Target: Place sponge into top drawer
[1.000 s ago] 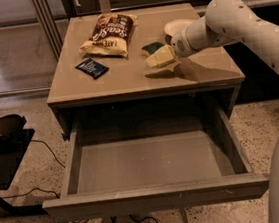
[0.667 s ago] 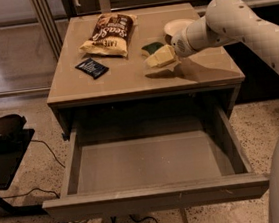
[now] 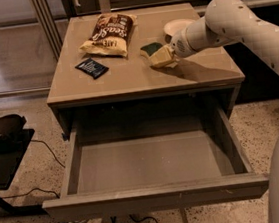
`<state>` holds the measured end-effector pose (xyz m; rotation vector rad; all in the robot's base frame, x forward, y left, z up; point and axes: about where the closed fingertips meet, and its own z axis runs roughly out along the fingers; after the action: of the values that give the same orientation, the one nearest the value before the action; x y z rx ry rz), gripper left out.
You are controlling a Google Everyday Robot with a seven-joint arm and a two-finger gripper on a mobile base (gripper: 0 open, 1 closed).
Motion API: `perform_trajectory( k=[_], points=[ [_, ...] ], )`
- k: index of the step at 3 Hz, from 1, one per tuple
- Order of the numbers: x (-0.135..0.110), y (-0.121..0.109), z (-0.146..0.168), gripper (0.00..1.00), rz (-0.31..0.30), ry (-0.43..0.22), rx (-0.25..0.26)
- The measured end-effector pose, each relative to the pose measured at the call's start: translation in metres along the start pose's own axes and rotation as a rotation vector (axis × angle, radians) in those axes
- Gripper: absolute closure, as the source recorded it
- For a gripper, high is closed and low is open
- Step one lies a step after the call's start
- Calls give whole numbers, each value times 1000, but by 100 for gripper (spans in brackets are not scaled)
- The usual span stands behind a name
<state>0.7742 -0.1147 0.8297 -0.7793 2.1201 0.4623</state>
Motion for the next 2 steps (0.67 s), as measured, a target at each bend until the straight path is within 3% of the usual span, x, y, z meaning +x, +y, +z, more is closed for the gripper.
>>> perform_trajectory(
  k=[2],
  points=[
    [0,0,0,88,0,0,0]
  ],
)
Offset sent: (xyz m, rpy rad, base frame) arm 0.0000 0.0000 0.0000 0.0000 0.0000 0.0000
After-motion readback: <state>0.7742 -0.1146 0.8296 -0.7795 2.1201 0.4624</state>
